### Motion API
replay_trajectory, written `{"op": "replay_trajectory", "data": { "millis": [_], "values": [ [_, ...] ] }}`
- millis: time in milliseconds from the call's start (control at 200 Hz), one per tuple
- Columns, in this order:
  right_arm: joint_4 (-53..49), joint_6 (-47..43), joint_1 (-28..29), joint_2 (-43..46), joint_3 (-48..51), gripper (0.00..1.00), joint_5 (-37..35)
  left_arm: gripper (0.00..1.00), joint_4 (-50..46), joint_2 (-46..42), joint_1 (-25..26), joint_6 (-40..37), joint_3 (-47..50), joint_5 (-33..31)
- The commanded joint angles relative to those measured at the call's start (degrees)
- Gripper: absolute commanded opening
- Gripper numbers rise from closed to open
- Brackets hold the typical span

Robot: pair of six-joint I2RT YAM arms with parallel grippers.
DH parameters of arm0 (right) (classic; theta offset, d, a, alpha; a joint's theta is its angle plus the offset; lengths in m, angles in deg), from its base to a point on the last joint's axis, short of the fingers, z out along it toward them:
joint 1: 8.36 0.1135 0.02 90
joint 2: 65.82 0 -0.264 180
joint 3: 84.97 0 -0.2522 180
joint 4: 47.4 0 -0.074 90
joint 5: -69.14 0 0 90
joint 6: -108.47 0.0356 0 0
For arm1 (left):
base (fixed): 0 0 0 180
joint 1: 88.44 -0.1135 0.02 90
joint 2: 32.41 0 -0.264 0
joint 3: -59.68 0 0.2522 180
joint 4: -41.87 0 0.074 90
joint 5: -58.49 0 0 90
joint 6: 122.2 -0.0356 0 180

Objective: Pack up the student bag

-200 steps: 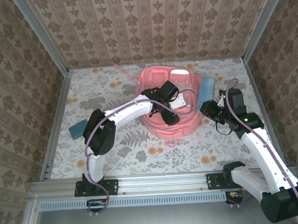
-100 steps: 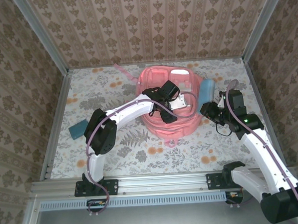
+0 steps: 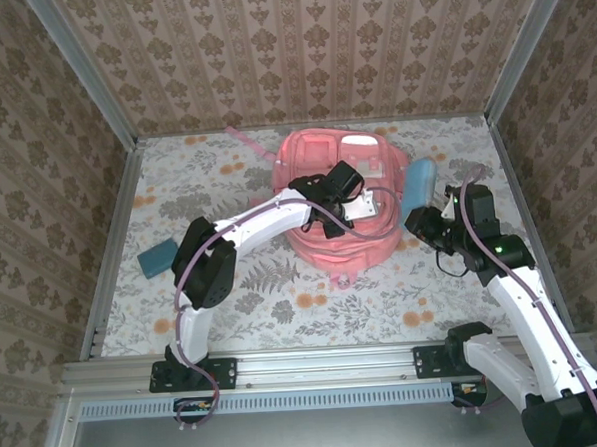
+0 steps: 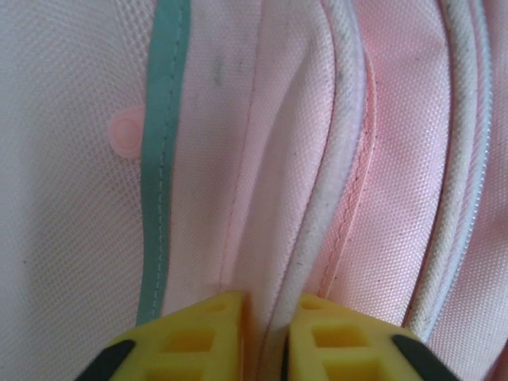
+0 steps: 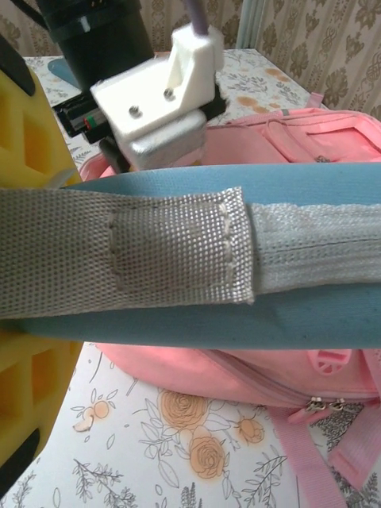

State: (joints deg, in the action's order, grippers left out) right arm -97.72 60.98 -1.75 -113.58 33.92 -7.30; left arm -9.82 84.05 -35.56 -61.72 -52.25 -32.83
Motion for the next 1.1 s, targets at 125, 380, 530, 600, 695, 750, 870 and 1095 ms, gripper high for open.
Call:
{"op": "replay_trajectory", "data": {
  "millis": [125, 380, 530, 600, 695, 750, 870, 1095],
  "values": [
    [-4.7, 1.8, -0.3, 1.6, 0.6, 0.33, 0.9, 0.07, 12.6, -11.3, -2.5, 6.2, 3.9, -1.8],
    [0.0, 4.7, -0.4, -0.1, 2.0, 0.33, 13.8, 0.0, 20.0, -16.6, -3.2, 15.0, 5.1, -3.7],
    [9.1, 10.0, 0.1, -2.8, 5.0, 0.32, 22.0, 0.0, 20.7, -17.4, -3.1, 17.4, 3.8, -2.3],
    [11.2, 11.0, 0.6, -4.5, 5.1, 0.32, 23.0, 0.0, 20.8, -17.8, -2.9, 18.2, 3.5, -1.7],
    [13.2, 11.3, 0.9, -7.0, 4.4, 0.32, 23.0, 0.0, 21.0, -18.5, -2.3, 18.1, 3.9, -1.5],
    [14.1, 11.1, 0.8, -8.5, 3.7, 0.33, 22.3, 0.0, 20.7, -19.0, -2.0, 18.0, 4.1, -1.6],
    [15.2, 11.1, 0.9, -13.3, 1.4, 0.33, 20.3, 0.0, 20.7, -20.1, -1.6, 18.5, 4.9, -1.5],
    [17.2, 9.1, 0.5, -23.1, -4.3, 0.34, 15.1, 0.0, 20.5, -21.7, -1.4, 18.7, 6.7, -1.0]
  ]
}}
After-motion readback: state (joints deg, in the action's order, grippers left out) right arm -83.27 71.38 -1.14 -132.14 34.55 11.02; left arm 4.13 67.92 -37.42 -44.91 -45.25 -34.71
